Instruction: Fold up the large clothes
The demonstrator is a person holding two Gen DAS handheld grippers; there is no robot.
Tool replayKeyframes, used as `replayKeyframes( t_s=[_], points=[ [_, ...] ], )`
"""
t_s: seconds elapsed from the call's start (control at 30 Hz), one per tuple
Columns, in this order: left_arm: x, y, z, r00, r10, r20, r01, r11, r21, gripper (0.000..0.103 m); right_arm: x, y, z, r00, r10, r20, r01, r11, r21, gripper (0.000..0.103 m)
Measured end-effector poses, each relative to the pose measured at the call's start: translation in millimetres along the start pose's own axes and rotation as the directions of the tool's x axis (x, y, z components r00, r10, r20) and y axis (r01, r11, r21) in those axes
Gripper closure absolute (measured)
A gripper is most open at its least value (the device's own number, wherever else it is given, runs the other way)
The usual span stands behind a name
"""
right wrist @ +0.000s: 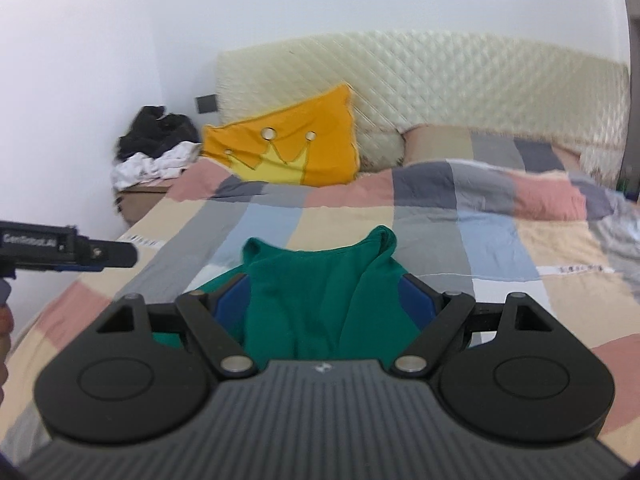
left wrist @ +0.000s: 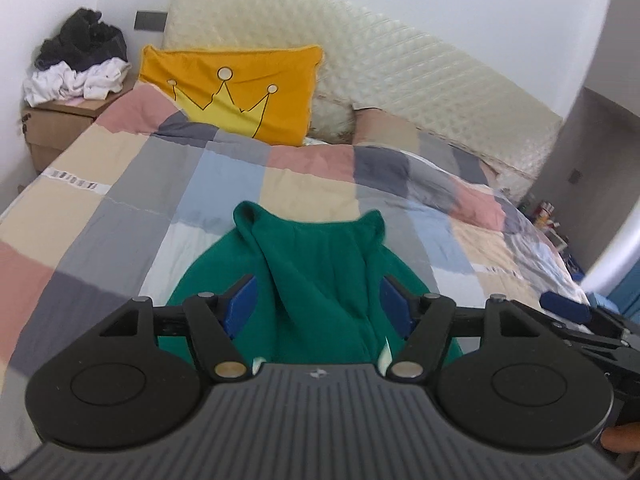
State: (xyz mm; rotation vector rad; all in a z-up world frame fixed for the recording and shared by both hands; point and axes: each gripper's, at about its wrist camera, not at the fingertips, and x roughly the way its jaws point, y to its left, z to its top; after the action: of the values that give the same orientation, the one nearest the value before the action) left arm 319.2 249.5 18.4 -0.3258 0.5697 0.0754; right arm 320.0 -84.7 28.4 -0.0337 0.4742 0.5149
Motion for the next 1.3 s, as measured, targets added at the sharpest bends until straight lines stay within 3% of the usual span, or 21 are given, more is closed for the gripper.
replayKeyframes(
  t_s=[0.13,0.3,0.6,0.73,0.9,1.0,1.17,1.3],
  points=[
    [-50,-14,-42,1.000,-0.016,0.000,0.016,1.000,-0.007,0.031,-42,15,-22,0.999,0.036,0.025,-0.036,0.999,-0.011,0.020],
    [-79,-20,-95,0.999,-0.012,-0.031,0.011,1.000,-0.024,0.031,-76,18,-58,0.997,0.064,0.037,-0.065,0.997,0.027,0.020],
    [-91,-8,-172,0.991,0.013,-0.130,-0.022,0.997,-0.067,0.031,-100,13,-141,0.996,0.065,0.063,-0.068,0.997,0.042,0.020],
    [-84,-1,-193,0.983,0.042,-0.180,-0.056,0.996,-0.074,0.031,-88,3,-166,0.997,0.079,0.009,-0.079,0.990,0.117,0.020],
    [-66,16,-205,0.959,0.127,-0.253,-0.144,0.988,-0.050,0.031,-87,3,-169,0.997,0.075,0.015,-0.076,0.992,0.097,0.020],
    [-53,25,-208,0.931,0.183,-0.316,-0.203,0.979,-0.030,0.030,-83,-1,-173,0.996,0.085,0.000,-0.085,0.989,0.119,0.020],
    [-32,28,-217,0.899,0.183,-0.397,-0.200,0.980,-0.001,0.029,-75,-9,-182,0.995,0.084,-0.053,-0.075,0.985,0.157,0.020],
    [-18,14,-225,0.874,0.258,-0.412,-0.233,0.966,0.110,0.029,-74,-14,-185,0.994,0.085,-0.065,-0.071,0.979,0.190,0.020]
  ],
)
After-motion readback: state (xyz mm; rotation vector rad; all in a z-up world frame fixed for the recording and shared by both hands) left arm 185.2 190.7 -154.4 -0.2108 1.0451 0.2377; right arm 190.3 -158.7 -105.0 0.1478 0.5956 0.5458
